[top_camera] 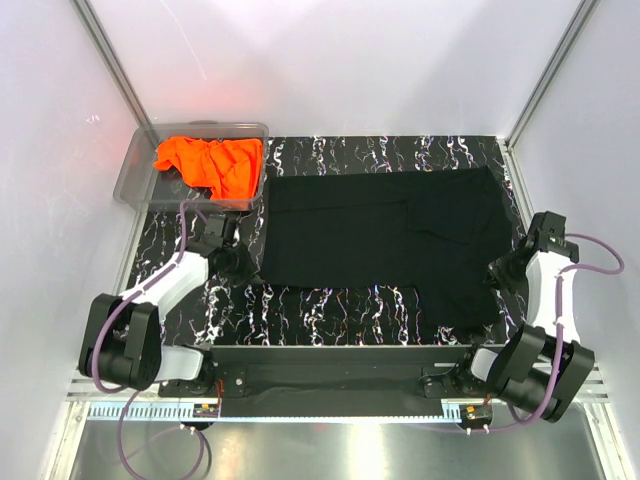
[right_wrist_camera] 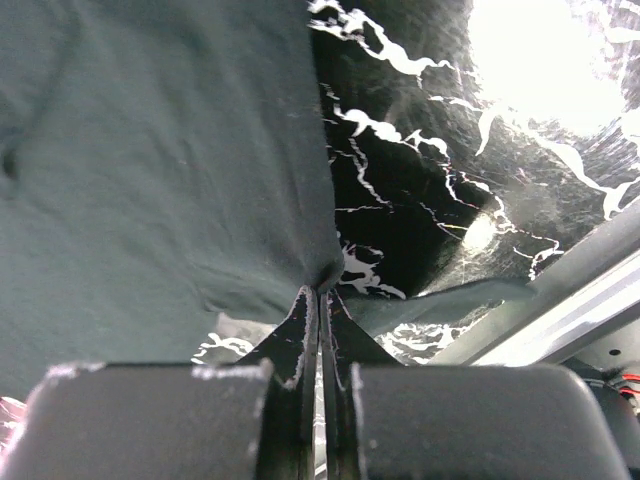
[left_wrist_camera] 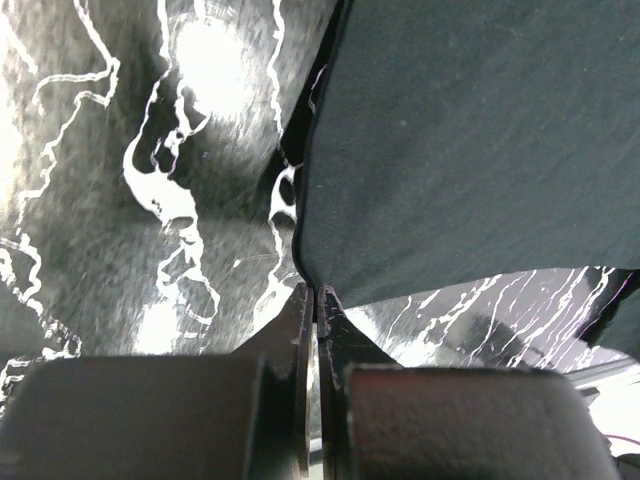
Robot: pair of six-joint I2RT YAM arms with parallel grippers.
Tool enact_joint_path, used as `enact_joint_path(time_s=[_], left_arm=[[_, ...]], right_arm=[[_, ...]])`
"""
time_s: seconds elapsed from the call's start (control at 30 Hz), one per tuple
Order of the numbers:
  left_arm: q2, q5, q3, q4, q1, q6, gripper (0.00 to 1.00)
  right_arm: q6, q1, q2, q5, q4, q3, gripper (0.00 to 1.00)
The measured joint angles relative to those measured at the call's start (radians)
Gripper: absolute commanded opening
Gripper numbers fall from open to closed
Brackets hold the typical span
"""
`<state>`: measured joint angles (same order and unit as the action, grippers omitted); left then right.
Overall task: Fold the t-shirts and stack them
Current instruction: Fold the tshirt
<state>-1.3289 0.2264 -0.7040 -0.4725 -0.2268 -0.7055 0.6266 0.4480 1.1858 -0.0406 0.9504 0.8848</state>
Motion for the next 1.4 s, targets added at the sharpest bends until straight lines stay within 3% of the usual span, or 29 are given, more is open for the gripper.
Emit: enact_joint_path(time_s=[0.43, 1.1, 1.4], left_arm=[[0.016, -0.018, -0.041, -0.092, 0.0, 0.053, 0.0], [-0.439, -0.086, -0.595, -0.129, 0.023, 0.072, 0.0], [-0.547, -0.104, -0.748, -0.136, 0.047, 0.045, 0.0]], right_arm=[[-0.013, -0.024, -0.022, 0.032, 0.053, 0.117, 0.0], [-0.047, -0.048, 0.446, -0.109, -0.115, 0.483, 0.0], [-0.05, -0.056, 0.66, -0.186, -0.124, 0.703, 0.0]])
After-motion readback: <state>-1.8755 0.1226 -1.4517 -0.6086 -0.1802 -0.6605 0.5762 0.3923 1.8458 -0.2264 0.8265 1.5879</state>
